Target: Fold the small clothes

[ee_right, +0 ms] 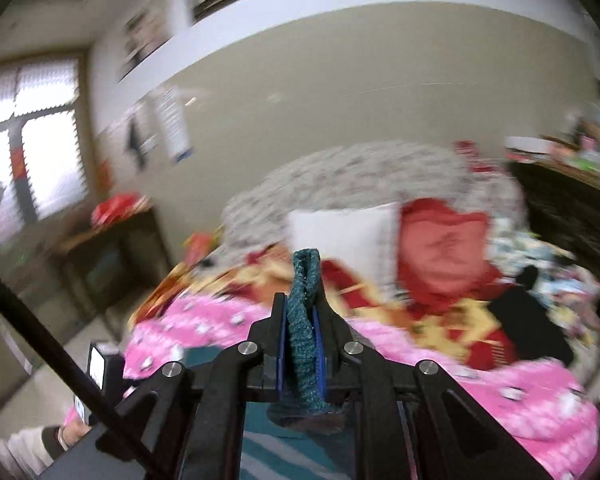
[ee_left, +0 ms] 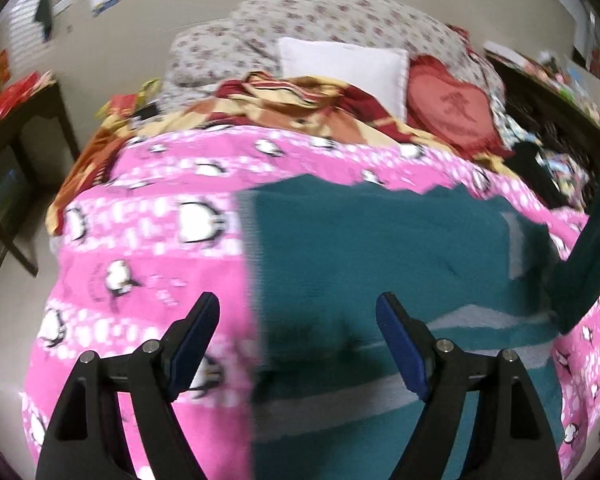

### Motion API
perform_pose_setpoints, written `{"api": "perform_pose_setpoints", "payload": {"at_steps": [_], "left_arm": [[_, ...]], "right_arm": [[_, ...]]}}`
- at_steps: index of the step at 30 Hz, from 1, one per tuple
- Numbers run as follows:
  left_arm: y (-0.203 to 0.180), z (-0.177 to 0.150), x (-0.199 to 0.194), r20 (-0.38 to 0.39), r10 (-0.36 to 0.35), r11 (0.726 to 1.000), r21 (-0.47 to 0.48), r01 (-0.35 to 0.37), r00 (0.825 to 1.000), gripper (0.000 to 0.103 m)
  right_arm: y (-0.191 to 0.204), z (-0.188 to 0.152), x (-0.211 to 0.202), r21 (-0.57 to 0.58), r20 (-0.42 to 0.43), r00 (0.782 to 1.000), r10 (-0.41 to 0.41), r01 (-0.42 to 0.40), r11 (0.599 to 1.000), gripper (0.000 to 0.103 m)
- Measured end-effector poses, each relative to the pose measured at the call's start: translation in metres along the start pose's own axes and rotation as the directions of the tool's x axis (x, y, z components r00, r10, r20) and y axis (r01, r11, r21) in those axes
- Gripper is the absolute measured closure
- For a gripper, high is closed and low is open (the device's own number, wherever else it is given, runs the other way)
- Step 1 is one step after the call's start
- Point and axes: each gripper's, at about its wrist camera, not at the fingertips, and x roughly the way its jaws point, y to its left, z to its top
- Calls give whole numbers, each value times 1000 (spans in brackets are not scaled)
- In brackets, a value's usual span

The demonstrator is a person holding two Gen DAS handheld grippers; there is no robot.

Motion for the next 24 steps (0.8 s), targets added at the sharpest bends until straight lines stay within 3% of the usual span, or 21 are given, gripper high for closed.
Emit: {"api": "perform_pose_setpoints", "payload": {"at_steps": [3, 5, 7, 9, 11, 12, 14, 16, 17, 20, 24], "left_arm": [[29, -3, -2, -1, 19, 999, -47, -19, 1000, 23], [45, -6, 1, -10, 34, 997, -71, -34, 999, 23], [59, -10, 4, -26, 42, 995, -93, -44, 999, 23], [69, -14, 8, -37, 46, 992, -113, -50, 998, 23], [74, -16, 11, -43, 47, 991, -123, -52, 998, 23], [74, -16, 12, -46, 42, 991, -123, -48, 998, 23], [72, -16, 13, -43, 33, 993, -111, -37, 999, 23], [66, -16, 15, -36, 25, 995, -97, -28, 999, 23], [63, -15, 17, -35, 17, 996, -91, -20, 999, 23], [48, -16, 26, -44, -18, 998, -67, 15, 999, 21], [25, -14, 37, -45, -42, 999, -27, 41, 998, 21]], "right_arm": [[36, -14, 70, -22, -93, 993, 70, -73, 997, 91], [64, -35, 125, -22, -179, 975, 128, -134, 991, 91], [81, -59, 177, 0, -258, 950, 176, -183, 983, 91], [94, -91, 228, 70, -349, 904, 247, -238, 969, 87], [99, -113, 249, 108, -408, 867, 288, -267, 958, 85], [99, -118, 251, 117, -409, 862, 301, -277, 954, 81], [96, -115, 239, 111, -378, 870, 316, -297, 949, 78], [80, -104, 213, 91, -331, 897, 293, -279, 956, 56], [70, -99, 197, 85, -307, 912, 271, -258, 963, 52], [32, -97, 155, 88, -266, 941, 209, -192, 977, 47], [-19, -115, 117, 78, -287, 955, 81, -61, 995, 42]]}}
